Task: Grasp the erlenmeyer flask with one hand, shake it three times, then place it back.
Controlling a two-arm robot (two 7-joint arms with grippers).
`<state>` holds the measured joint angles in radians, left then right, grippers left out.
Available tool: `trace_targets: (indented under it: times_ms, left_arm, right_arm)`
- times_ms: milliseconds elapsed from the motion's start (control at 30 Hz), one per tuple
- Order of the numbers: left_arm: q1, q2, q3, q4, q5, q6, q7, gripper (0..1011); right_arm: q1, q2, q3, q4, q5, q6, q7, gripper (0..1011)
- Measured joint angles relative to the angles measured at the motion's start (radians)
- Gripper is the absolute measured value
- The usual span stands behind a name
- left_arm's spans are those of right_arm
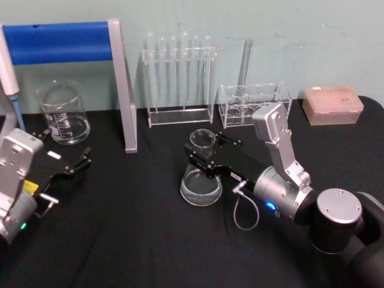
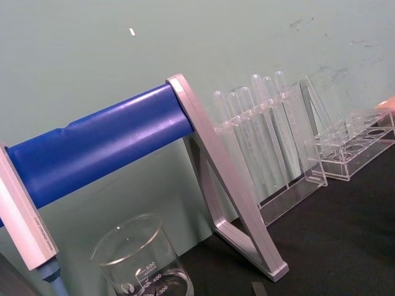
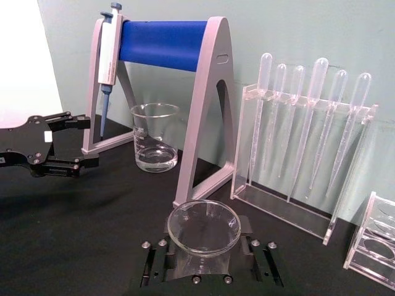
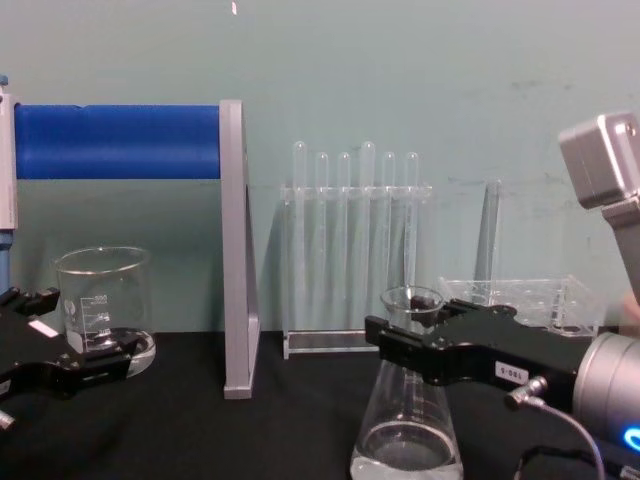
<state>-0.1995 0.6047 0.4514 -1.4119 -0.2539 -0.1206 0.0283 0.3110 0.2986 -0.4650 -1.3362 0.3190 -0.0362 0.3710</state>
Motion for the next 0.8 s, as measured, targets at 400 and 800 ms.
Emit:
trace_targets:
  times_ms: [400,800]
  left_arm:
    - [0.0,0.0,0.0,0.0,0.0,0.0,0.0,1001]
    - [0.0,0.0,0.0,0.0,0.0,0.0,0.0,1001]
  right_arm:
    - [-0.001,0.001,0.0,-0.001,0.001,0.0,-0.001,450]
    - [-0.018,0.002,0.041,-0.076,-0.015,0.015,0.002,450]
